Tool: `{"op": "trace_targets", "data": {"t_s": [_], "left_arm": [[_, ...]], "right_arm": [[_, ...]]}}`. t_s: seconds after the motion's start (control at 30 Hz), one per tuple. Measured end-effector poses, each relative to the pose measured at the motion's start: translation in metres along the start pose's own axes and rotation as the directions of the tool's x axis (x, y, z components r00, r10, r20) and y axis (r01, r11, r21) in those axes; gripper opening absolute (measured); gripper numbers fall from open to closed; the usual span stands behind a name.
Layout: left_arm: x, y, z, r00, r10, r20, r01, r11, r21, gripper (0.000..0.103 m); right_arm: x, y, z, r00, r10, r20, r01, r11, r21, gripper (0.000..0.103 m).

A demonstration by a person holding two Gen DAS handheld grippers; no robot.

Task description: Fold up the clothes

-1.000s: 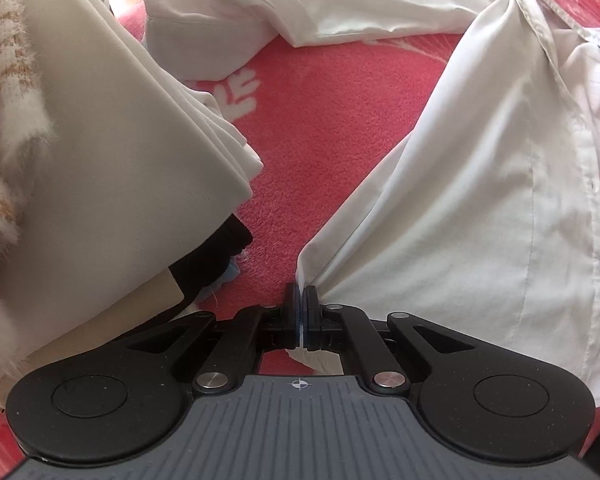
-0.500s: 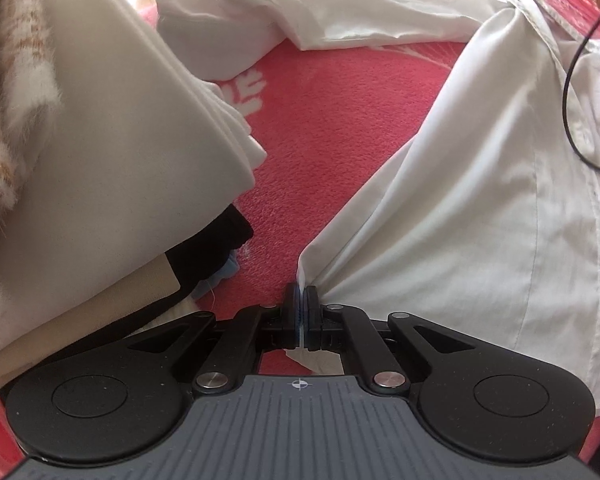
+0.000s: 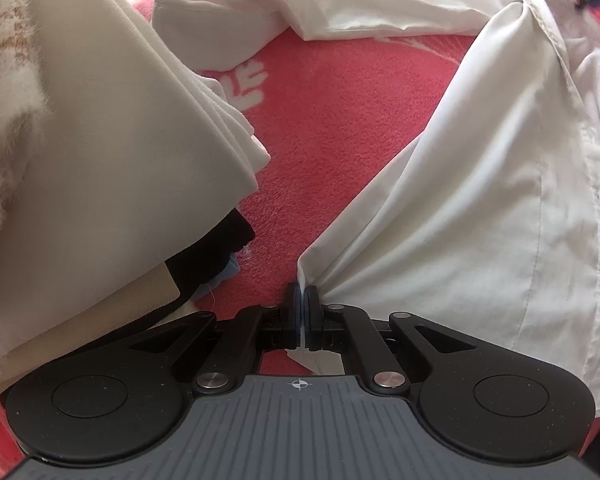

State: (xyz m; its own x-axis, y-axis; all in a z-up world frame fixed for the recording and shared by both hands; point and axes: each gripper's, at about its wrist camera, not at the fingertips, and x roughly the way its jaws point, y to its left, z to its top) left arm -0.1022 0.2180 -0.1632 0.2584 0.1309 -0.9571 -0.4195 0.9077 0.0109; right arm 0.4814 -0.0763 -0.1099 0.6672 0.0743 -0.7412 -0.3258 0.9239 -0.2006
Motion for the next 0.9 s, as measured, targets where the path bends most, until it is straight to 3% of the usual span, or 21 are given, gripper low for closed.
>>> {"op": "trace_targets", "data": {"t_s": [0.17,0.2,0.27,0.33,0.43,0.53,0.6,0.67,0.73,0.83,0.9], "left_arm": [[-0.007,0.001,-0.003,1.000,0.024,-0.007,-0.024,1.000,0.009,0.001],[-0.009,0.002,-0.004,1.000,0.026,-0.008,-0.026,1.000,0.009,0.001],[-0.011,0.004,-0.005,0.999,0.030,-0.011,-0.030,1.000,0.008,0.001],[-0.014,0.006,-0.006,0.999,0.032,-0.015,-0.032,0.999,0.006,0.001],[-0.018,0.010,-0.009,0.999,0.032,-0.016,-0.032,0.999,0.012,0.001],[-0.022,0.016,-0.012,1.000,0.026,-0.017,-0.026,1.000,0.008,0.001],[-0.025,0.021,-0.015,1.000,0.021,-0.014,-0.021,1.000,0.002,0.001],[-0.028,0.024,-0.018,1.000,0.021,-0.014,-0.021,1.000,0.004,0.001],[-0.031,0.026,-0.020,1.000,0.022,-0.016,-0.022,1.000,0.008,0.001],[-0.036,0.032,-0.023,1.000,0.017,-0.018,-0.017,1.000,0.009,0.001],[-0.038,0.038,-0.025,1.000,0.005,-0.021,-0.005,1.000,-0.003,0.001]], "right_arm": [[-0.013,-0.060,0.023,0.997,-0.058,0.049,0.045,0.970,0.240,0.043],[-0.020,-0.065,0.021,0.998,-0.031,0.062,0.012,0.960,0.280,0.045],[-0.031,-0.047,0.018,0.993,0.108,0.045,-0.116,0.963,0.243,0.045],[-0.042,-0.015,0.014,0.967,0.254,-0.001,-0.251,0.955,0.158,0.045],[-0.053,0.073,-0.005,0.891,0.428,-0.150,-0.437,0.899,-0.026,0.043],[-0.049,0.158,-0.033,0.837,0.469,-0.283,-0.518,0.845,-0.132,0.042],[-0.036,0.198,-0.050,0.840,0.422,-0.341,-0.497,0.851,-0.172,0.042],[-0.019,0.219,-0.060,0.875,0.340,-0.346,-0.424,0.882,-0.205,0.043],[-0.009,0.215,-0.060,0.885,0.335,-0.324,-0.394,0.909,-0.136,0.040],[-0.007,0.186,-0.055,0.878,0.376,-0.297,-0.377,0.924,0.056,0.038],[-0.004,0.170,-0.055,0.877,0.376,-0.299,-0.362,0.926,0.102,0.038]]}}
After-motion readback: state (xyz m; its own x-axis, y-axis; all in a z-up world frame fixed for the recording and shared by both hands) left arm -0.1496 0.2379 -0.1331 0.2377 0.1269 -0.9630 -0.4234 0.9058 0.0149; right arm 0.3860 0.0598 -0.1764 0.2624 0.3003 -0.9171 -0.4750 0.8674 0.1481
